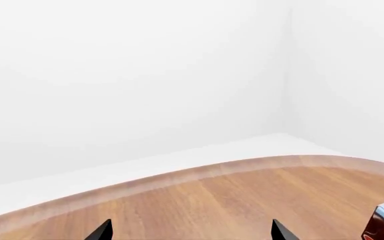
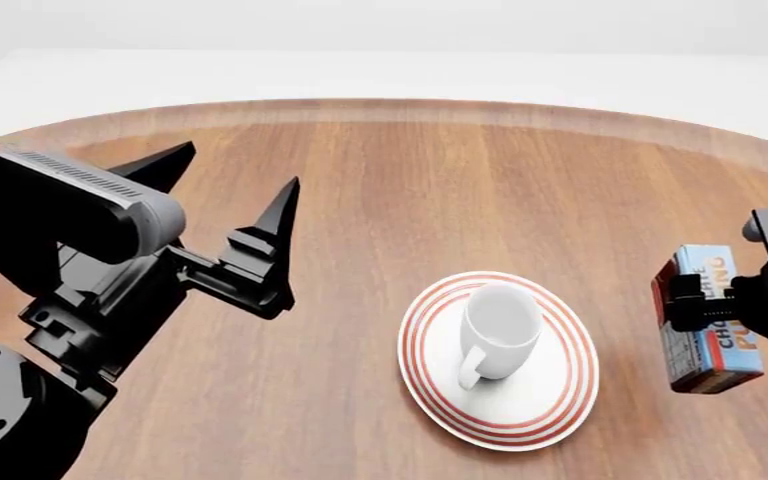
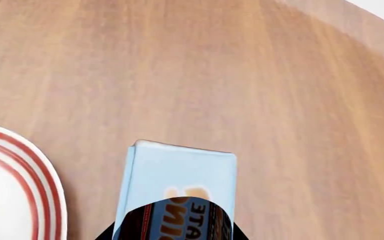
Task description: Pick up the white mug and put it on the plate, and put the chocolate pudding to the right of the plate.
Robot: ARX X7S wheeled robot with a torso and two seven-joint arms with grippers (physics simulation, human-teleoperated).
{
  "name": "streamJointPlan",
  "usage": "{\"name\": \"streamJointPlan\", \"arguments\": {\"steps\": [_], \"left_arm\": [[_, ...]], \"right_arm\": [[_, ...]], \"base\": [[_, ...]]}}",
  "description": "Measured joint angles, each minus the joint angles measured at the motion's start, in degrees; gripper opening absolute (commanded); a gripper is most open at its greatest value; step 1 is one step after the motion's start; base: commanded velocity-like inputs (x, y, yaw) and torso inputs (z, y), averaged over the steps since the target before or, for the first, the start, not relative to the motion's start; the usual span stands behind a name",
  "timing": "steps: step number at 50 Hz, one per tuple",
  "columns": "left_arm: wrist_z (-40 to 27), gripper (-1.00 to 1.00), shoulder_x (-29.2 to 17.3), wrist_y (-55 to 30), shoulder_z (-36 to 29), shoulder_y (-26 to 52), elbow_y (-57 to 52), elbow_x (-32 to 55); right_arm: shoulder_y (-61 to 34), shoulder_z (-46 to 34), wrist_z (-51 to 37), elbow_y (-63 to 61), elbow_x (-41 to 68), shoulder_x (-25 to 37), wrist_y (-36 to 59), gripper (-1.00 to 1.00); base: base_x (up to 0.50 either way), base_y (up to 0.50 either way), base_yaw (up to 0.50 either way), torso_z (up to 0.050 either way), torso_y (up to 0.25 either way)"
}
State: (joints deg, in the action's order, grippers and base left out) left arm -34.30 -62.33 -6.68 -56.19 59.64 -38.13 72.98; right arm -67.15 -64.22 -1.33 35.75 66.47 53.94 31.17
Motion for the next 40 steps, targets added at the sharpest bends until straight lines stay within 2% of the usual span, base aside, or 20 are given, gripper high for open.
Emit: {"name": "streamJointPlan", "arguments": {"steps": [34,35,40], "left_arm": [[0.1,1.0,0.5,0.0,-0.3,-0.9,0.5,-0.7],[0.1,1.0,0.5,0.0,-0.3,-1.0,0.5,-0.7],[0.1,1.0,0.6,0.0,-0.3,-1.1,0.6,-0.8]], "right_arm": [[2.8,-0.5,0.6,6.5,-2.0,-3.4,-3.7,-1.0],[2.8,-0.5,0.6,6.8,-2.1,-3.5,-3.8,1.0],[2.8,-0.5,0.7,8.0,-3.0,-4.2,-4.4,1.0]], "base": [[0.0,0.0,0.0,0.0,0.0],[0.0,0.0,0.0,0.0,0.0],[0.0,0.0,0.0,0.0,0.0]]}}
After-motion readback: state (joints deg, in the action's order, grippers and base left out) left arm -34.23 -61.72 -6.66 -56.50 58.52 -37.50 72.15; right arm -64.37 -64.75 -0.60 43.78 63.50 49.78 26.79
